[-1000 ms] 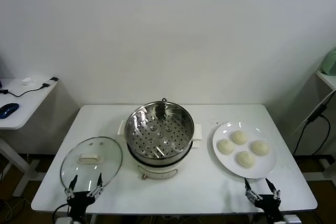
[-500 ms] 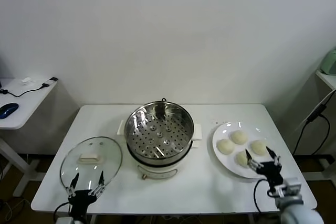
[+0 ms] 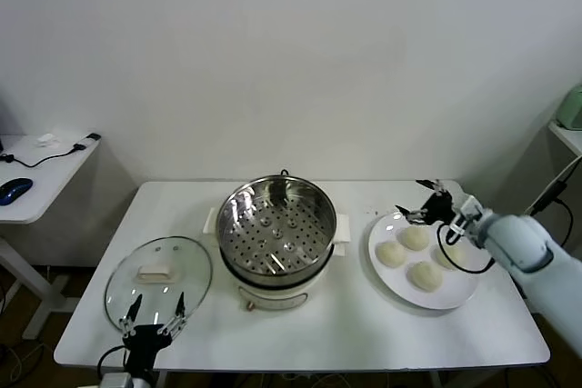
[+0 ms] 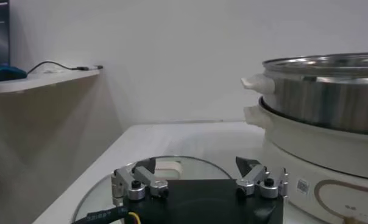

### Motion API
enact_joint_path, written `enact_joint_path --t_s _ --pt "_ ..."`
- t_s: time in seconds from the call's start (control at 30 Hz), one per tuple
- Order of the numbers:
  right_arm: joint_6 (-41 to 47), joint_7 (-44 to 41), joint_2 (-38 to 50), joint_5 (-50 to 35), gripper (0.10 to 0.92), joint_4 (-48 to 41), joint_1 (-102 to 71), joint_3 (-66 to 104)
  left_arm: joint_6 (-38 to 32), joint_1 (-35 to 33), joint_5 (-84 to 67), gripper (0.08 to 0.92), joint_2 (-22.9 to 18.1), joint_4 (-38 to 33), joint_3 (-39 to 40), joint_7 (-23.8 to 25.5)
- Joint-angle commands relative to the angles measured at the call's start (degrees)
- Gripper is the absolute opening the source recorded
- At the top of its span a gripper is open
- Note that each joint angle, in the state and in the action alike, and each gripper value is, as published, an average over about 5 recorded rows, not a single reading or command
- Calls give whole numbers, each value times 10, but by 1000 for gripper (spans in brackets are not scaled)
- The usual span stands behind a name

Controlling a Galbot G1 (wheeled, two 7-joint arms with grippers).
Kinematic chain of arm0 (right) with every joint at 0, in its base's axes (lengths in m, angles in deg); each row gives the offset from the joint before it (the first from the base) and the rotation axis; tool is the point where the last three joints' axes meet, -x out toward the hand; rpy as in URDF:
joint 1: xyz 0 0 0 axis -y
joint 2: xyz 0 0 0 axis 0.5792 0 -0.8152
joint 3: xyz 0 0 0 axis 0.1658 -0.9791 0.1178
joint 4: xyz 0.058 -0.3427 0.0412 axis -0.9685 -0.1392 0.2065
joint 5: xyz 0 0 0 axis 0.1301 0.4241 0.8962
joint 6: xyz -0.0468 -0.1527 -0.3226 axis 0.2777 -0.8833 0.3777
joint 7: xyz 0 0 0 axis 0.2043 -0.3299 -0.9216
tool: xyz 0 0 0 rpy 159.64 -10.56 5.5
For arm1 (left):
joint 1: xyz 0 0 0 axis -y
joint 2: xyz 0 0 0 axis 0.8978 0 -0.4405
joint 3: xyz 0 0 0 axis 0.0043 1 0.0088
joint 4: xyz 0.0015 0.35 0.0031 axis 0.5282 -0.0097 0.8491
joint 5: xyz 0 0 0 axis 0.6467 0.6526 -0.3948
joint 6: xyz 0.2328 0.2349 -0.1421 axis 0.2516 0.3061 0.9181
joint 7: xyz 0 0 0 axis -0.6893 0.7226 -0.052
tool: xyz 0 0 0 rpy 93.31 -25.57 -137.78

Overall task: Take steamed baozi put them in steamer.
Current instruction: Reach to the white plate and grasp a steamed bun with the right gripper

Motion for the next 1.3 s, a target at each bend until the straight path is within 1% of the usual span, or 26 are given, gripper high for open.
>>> enact_joint_path --t_s 0.03,0.13,0.27,0.47,0.6,0.9,1.1,1.3 --pt "-100 -307 40 56 823 -153 516 -557 -2 2 0 823 0 4 1 0" --pt "-102 -332 -1 48 823 -188 547 -611 -4 4 2 823 0 8 2 0" --pt "-93 -335 -62 36 823 -236 532 -632 -6 8 5 823 1 16 5 1" --pt "-74 -309 -154 18 823 -311 454 -597 -8 11 8 823 0 25 7 1" --pt "-70 -288 -200 13 823 -364 404 -557 -9 11 9 823 -1 29 7 1" --pt "-74 -248 -244 48 823 -436 317 -471 -13 12 20 823 0 39 11 1" --pt "-82 -237 -262 71 823 -486 285 -420 -20 14 33 823 -2 50 19 0" --pt "-87 -233 -274 78 823 -509 270 -393 -22 13 37 823 -4 55 26 -2"
